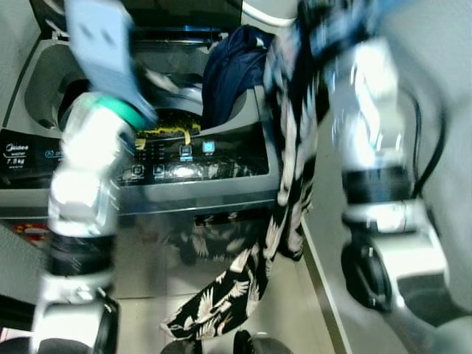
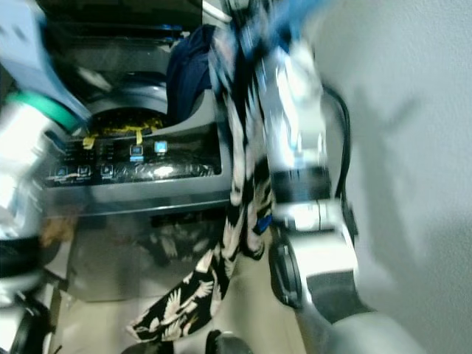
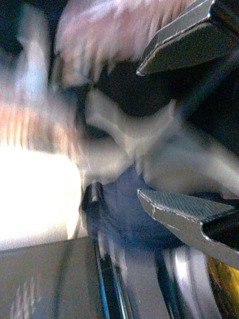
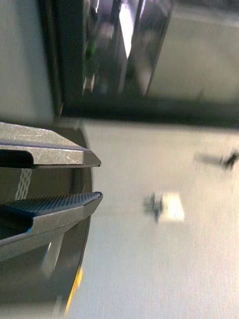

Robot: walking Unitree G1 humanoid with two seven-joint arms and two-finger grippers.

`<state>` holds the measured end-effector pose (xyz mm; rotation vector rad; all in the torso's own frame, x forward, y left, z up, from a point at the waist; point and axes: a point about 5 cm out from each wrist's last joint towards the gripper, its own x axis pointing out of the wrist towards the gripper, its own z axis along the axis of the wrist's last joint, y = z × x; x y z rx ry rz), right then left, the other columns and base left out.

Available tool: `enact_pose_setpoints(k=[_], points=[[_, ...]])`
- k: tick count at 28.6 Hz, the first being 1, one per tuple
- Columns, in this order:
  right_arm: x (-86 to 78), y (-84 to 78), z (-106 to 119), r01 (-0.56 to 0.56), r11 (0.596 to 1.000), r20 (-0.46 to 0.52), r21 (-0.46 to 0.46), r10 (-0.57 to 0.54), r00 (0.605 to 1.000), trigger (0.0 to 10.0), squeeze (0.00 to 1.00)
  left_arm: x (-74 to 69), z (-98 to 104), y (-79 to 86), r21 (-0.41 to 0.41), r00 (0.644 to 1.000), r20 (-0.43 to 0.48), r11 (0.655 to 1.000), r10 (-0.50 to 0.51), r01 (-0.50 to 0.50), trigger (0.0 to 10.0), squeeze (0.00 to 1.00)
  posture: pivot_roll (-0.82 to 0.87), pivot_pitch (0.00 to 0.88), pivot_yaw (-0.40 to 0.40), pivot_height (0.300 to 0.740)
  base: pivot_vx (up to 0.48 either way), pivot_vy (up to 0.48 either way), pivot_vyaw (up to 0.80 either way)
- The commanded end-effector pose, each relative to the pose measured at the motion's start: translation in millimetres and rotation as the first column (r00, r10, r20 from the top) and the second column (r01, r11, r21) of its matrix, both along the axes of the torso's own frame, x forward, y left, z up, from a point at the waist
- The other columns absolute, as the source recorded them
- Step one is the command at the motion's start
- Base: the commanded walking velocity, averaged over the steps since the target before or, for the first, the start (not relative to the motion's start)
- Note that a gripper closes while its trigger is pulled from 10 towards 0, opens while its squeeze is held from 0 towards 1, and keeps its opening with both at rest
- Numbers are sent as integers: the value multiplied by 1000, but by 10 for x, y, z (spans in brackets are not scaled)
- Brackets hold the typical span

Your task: Clothes washing

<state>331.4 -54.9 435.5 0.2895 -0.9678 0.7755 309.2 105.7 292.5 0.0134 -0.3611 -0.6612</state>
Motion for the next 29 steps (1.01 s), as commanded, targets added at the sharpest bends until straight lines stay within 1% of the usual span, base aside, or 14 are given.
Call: enact_pose_setpoints(k=[1, 3, 8, 9, 11, 12, 13, 14, 15, 16, 19, 20, 21, 29], points=[[-3, -10, 47, -56, 998, -11, 31, 56, 998, 10000, 0, -122, 9, -86, 21, 994, 11, 994, -109, 108, 10000, 0, 31, 114, -14, 740, 0, 0, 0], [-146, 59, 280, -218, 970, 27, 110, 217, 976, 10000, 0, -283, -91, -310, 79, 950, -13, 947, -311, 311, 10000, 0, 28, 109, -10, 740, 0, 0, 0], [-205, 54, 363, -270, 953, 47, 136, 266, 963, 10000, 0, -262, -123, -360, 101, 945, -18, 939, -328, 328, 10000, 0, 27, 108, -9, 740, 0, 0, 0], [-278, -16, 466, -326, 930, 72, 167, 318, 945, 10000, 0, -88, -151, -398, 123, 956, -28, 948, -292, 293, 10000, 0, 15, 103, -7, 740, 0, 0, 0], [-278, -16, 466, -326, 930, 72, 167, 318, 945, 10000, 0, -88, -151, -398, 123, 956, -28, 948, -292, 293, 10000, 0, 15, 103, -7, 740, 0, 0, 0], [-340, -108, 559, -357, 917, 104, 176, 343, 933, 10000, 0, 173, -135, -397, 138, 981, -33, 971, -193, 196, 10000, 0, 5, 98, -5, 740, 0, 0, 0], [-340, -108, 559, -357, 917, 104, 176, 343, 933, 10000, 0, 173, -135, -397, 138, 981, -33, 971, -193, 196, 10000, 0, 5, 98, -5, 740, 0, 0, 0], [-391, -217, 624, -366, 912, 133, 184, 346, 929, 10000, 0, 445, -72, -351, 138, 998, -35, 989, -44, 48, 10000, 0, -9, 93, 4, 740, 0, 0, 0], [-391, -217, 624, -366, 912, 133, 184, 346, 929, 10000, 0, 445, -72, -351, 138, 998, -35, 989, -44, 48, 10000, 0, -9, 93, 4, 740, 0, 0, 0], [-420, -286, 659, -368, 911, 150, 187, 343, 927, 10000, 0, 595, -24, -322, 138, 998, -38, 989, 51, -45, 10000, 0, -9, 93, 4, 740, 0, 0, 0], [-425, -387, 659, -352, 915, 157, 199, 324, 933, 10000, 0, 710, 48, -226, 148, 985, -23, 975, 171, -166, 10000, 0, -10, 94, 8, 740, 0, 0, 0], [-431, -480, 648, -338, 916, 160, 215, 308, 938, 10000, 0, 773, 108, -127, 140, 969, -13, 960, 247, -243, 8157, 0, -5, 96, 9, 740, 0, 0, 0], [-432, -626, 611, -313, 918, 155, 243, 282, 947, 10000, 0, 843, 184, 78, 131, 931, 2, 923, 365, -362, 0, 0, -5, 98, 11, 740, 0, 0, 0], [-335, -744, 430, -241, 934, 83, 264, 227, 970, 10000, 0, 858, 285, 296, 91, 900, 34, 896, 434, -435, 0, 0, 6, 98, 9, 740, 0, 0, 0]])
